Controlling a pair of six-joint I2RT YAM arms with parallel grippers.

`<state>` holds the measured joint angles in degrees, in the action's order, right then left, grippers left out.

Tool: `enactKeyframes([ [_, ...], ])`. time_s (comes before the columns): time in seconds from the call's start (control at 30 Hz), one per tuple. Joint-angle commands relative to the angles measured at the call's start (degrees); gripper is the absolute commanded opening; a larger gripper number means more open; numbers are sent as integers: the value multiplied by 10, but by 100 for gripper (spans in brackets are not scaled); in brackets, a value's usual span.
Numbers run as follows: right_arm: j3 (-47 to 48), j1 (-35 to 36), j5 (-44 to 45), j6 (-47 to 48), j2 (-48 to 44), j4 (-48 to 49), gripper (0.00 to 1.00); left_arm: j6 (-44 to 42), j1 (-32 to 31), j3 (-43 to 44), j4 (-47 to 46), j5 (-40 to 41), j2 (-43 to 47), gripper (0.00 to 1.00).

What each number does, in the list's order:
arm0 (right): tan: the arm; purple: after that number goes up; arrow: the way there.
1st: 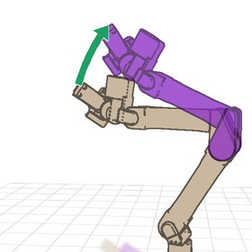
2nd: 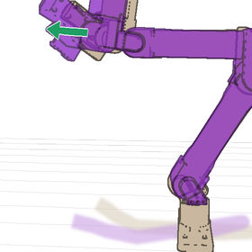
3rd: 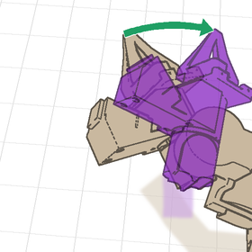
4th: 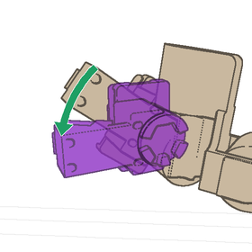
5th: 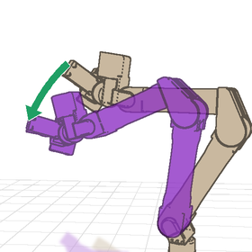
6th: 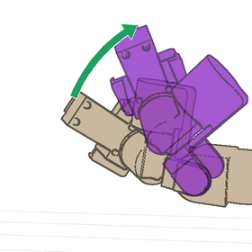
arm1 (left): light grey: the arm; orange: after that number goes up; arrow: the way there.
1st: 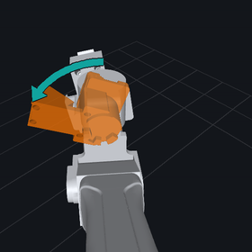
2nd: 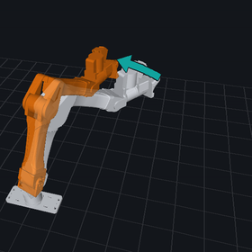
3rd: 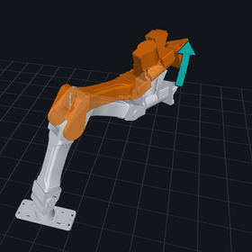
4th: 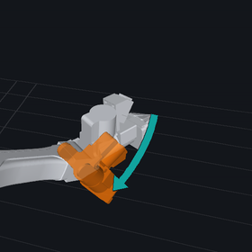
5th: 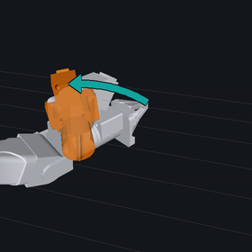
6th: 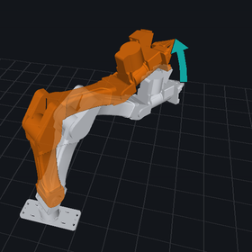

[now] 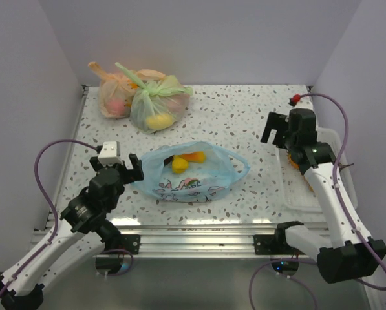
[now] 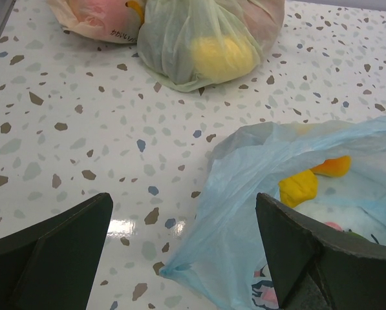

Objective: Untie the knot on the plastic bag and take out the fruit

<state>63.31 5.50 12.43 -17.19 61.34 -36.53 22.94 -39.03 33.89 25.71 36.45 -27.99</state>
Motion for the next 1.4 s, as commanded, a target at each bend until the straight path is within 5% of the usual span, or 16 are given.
enactKeyframes([
  [0.0, 30, 76, -57, 26, -9, 6, 99, -8, 3, -1, -32, 2, -4, 98],
  [0.23, 31, 332, -57, 34, 36, 57, 97, -8, 2, -1, -33, 2, -14, 98],
  [0.5, 56, 504, -89, 50, 192, 124, 97, -8, 2, -1, -36, 0, -18, 98],
  [0.97, 45, 522, 107, -175, 373, 310, 99, -11, 2, -2, -38, 0, -16, 100],
  [1.37, 81, 522, 190, -224, 477, 364, 97, -13, 4, -3, -40, 2, -11, 100],
])
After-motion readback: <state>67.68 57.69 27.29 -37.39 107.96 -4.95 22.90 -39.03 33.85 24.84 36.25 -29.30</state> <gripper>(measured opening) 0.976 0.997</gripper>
